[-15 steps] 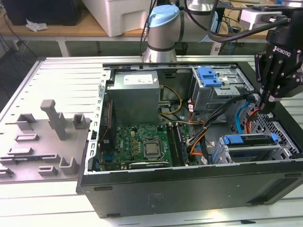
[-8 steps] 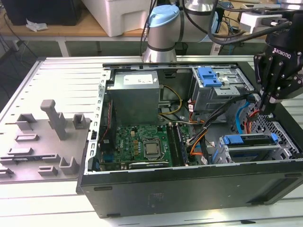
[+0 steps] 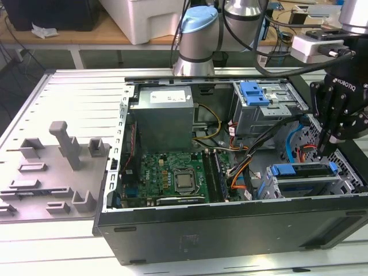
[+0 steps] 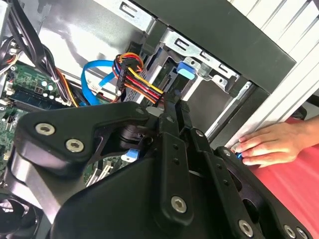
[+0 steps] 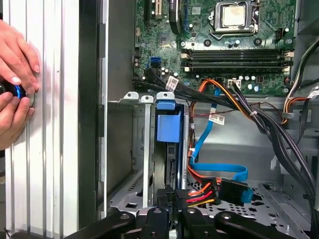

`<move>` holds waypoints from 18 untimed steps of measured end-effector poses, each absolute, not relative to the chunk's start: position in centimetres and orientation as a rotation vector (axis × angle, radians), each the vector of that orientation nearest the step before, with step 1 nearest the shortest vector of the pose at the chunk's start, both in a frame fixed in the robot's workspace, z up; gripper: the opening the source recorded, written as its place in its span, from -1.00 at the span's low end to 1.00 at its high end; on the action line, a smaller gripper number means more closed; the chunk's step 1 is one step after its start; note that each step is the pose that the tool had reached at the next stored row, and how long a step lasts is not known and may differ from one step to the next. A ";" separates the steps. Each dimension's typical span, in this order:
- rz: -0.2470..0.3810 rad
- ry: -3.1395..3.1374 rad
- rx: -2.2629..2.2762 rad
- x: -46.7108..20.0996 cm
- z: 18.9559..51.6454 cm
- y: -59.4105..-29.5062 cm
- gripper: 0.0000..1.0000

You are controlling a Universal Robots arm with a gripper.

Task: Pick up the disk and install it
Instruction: 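Insert the first disk wire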

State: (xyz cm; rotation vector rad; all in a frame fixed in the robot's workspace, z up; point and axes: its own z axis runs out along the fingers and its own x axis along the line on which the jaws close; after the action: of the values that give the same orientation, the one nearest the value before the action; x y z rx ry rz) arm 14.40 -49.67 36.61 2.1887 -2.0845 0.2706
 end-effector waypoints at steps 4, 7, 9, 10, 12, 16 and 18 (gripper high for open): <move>0.267 -2.087 2.191 14.4 36.2 -49.7 -0.66; 0.266 -2.087 2.192 14.4 35.9 -49.7 -0.66; 0.266 -2.087 2.192 14.4 35.8 -49.7 -0.66; 0.266 -2.087 2.192 14.4 35.7 -49.7 -0.66; 0.265 -2.088 2.193 14.4 35.6 -49.7 -0.66; 0.265 -2.088 2.193 14.4 35.3 -49.7 -0.66; 0.265 -2.088 2.193 14.4 35.2 -49.7 -0.66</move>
State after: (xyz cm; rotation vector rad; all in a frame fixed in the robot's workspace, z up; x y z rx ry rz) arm 14.40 -49.72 35.21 2.1930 -2.0881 0.2646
